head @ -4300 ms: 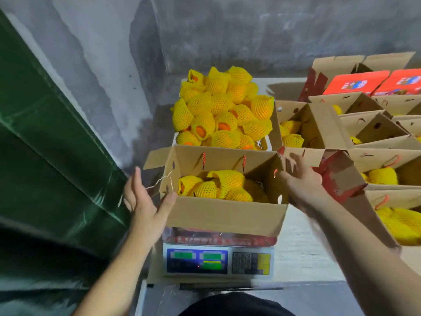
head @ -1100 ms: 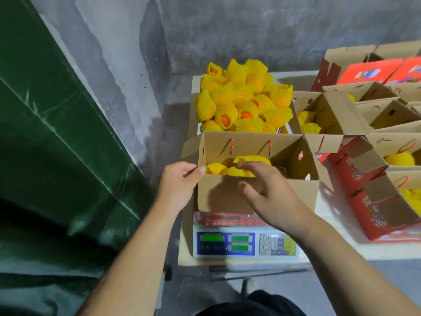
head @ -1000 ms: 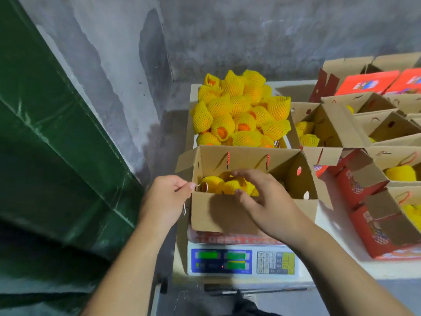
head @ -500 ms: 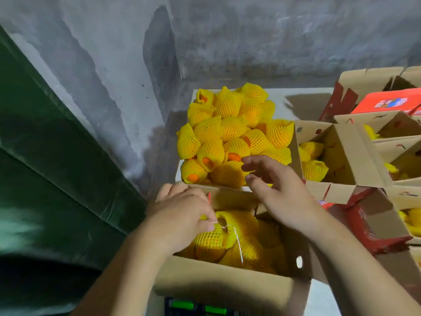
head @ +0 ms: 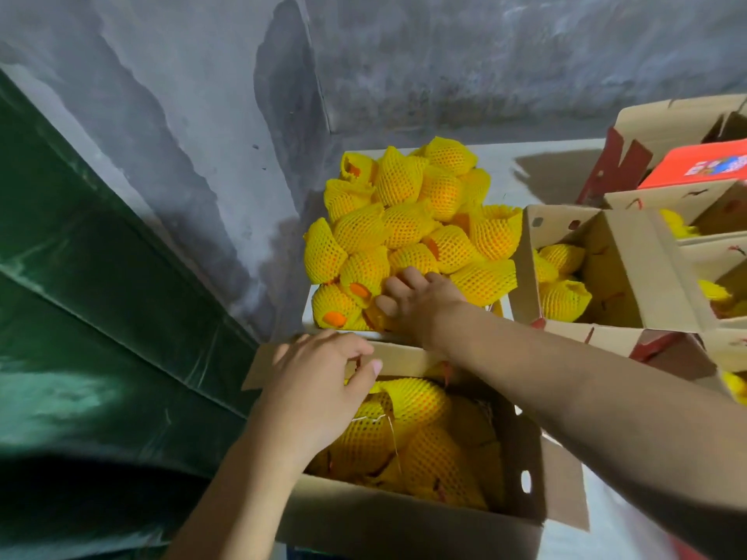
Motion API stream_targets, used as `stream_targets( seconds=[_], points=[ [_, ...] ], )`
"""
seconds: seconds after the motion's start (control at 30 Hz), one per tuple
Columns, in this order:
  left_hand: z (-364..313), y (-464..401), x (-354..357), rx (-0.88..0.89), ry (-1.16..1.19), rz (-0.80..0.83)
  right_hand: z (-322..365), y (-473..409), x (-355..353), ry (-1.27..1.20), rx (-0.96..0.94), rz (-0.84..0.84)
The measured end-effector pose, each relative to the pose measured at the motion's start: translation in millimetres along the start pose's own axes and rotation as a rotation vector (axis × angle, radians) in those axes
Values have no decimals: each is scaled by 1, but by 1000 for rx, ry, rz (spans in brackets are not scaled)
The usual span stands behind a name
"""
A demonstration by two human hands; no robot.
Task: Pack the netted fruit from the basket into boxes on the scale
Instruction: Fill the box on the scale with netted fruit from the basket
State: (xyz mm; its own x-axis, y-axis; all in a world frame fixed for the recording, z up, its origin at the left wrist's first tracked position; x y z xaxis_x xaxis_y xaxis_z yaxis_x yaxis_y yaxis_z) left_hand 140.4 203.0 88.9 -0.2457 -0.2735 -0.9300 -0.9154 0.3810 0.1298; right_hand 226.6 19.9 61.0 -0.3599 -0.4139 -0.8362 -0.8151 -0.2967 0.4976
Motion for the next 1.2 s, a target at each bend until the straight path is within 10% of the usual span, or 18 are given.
stream_targets(
  seconds=[0.2, 0.4, 0.53, 0.73, 0.87, 1.03, 1.2],
  points=[
    [11, 4, 12, -1, 610, -46, -27, 41, -5, -414, 34, -274],
    [-18, 11, 6, -98, 1408, 110, 22, 111, -25, -1429, -125, -574],
    [-40, 27, 3, 27, 1858, 262, 66, 140, -19, -1370, -178, -535],
    [-15, 54, 3, 82, 1190, 159, 62, 180, 9, -1112, 158, -679],
    [15, 60, -6, 149, 787, 62, 62, 194, 27, -883, 306, -227],
    [33, 76, -8, 181, 521, 115, 96, 199, 27, -950, 311, -548],
    [38, 94, -11, 221, 348, 66, 138, 192, 24, -892, 182, -520]
  ],
)
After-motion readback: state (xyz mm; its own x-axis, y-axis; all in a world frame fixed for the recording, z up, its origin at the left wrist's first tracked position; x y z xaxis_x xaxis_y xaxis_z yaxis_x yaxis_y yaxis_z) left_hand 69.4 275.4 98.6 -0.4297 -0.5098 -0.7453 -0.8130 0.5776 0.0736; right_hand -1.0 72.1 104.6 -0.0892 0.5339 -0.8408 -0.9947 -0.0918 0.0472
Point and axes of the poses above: each hand's wrist, its own y-axis away from the middle knuckle, its own x-axis out of the palm, z = x × y, the point moved 1 cm from there along -y, towards the middle knuckle, and after that the axes turned 8 degrees about z, right-handed, at the moved point
